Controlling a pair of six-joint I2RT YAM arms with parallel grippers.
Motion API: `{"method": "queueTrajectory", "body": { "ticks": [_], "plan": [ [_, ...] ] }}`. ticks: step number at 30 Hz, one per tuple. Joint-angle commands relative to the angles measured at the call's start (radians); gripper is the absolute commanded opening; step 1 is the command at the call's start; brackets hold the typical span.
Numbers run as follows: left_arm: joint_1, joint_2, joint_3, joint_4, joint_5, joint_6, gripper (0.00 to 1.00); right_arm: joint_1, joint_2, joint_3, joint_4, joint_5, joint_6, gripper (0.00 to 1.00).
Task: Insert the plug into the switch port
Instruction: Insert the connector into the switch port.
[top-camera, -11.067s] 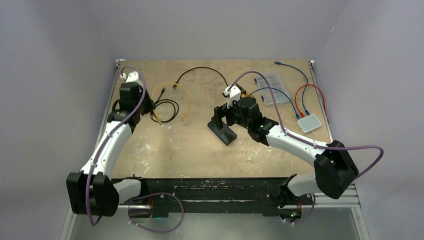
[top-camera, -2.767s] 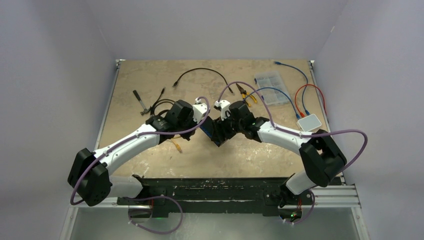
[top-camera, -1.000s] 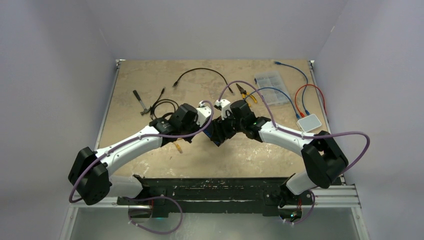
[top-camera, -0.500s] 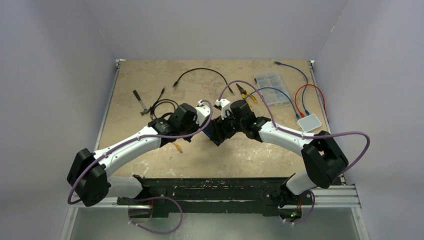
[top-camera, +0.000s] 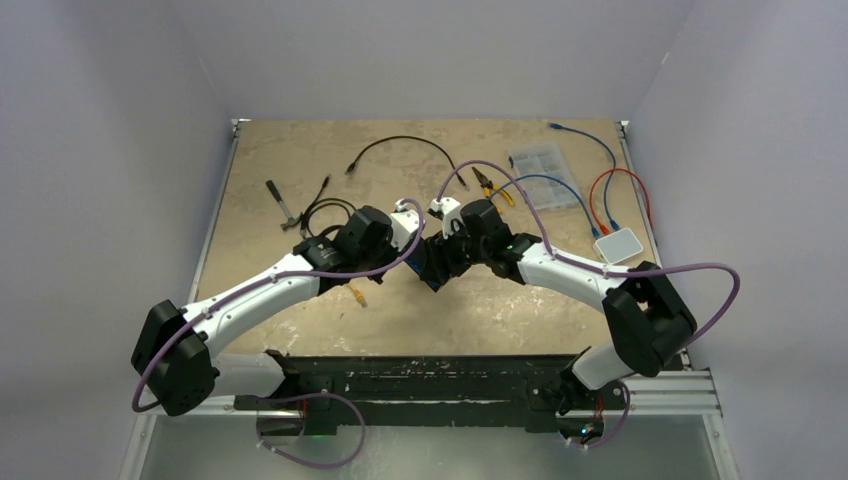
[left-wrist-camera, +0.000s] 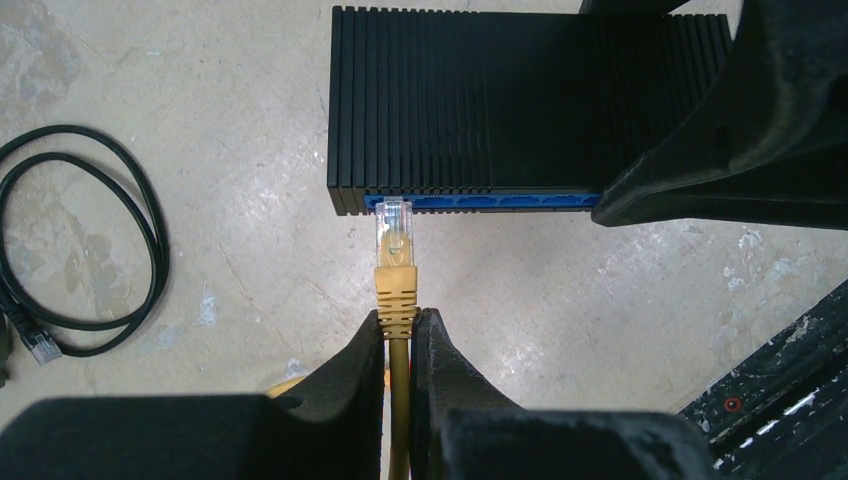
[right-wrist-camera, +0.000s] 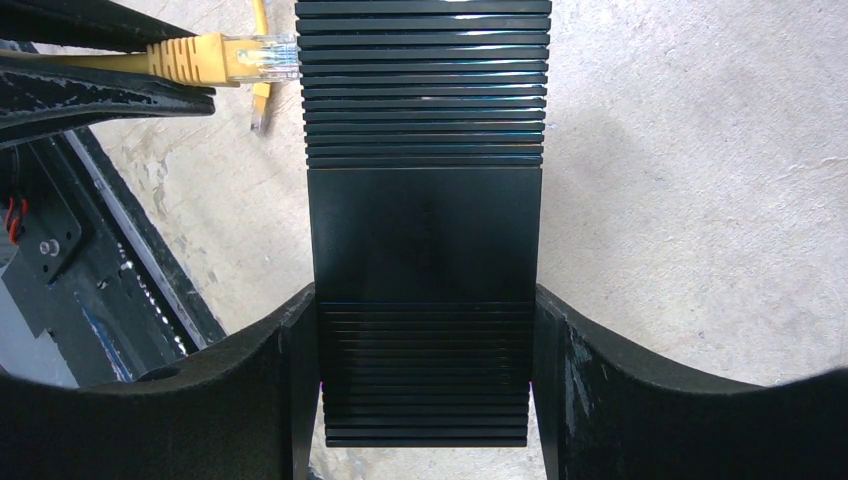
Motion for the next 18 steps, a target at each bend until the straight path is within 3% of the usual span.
{"method": "queueTrajectory", "body": {
  "ticks": [1, 18],
  "plan": [
    [-0.004, 0.016, 0.021, 0.0, -0.035, -0.013, 0.0, -0.001, -0.031, 0.026, 0.052, -0.034, -0.009, 0.0],
    [-0.003, -0.016, 0.018, 0.028, -0.003, -0.021, 0.0, -0.001, -0.023, 0.028, 0.052, -0.046, -0.009, 0.0]
  ]
}}
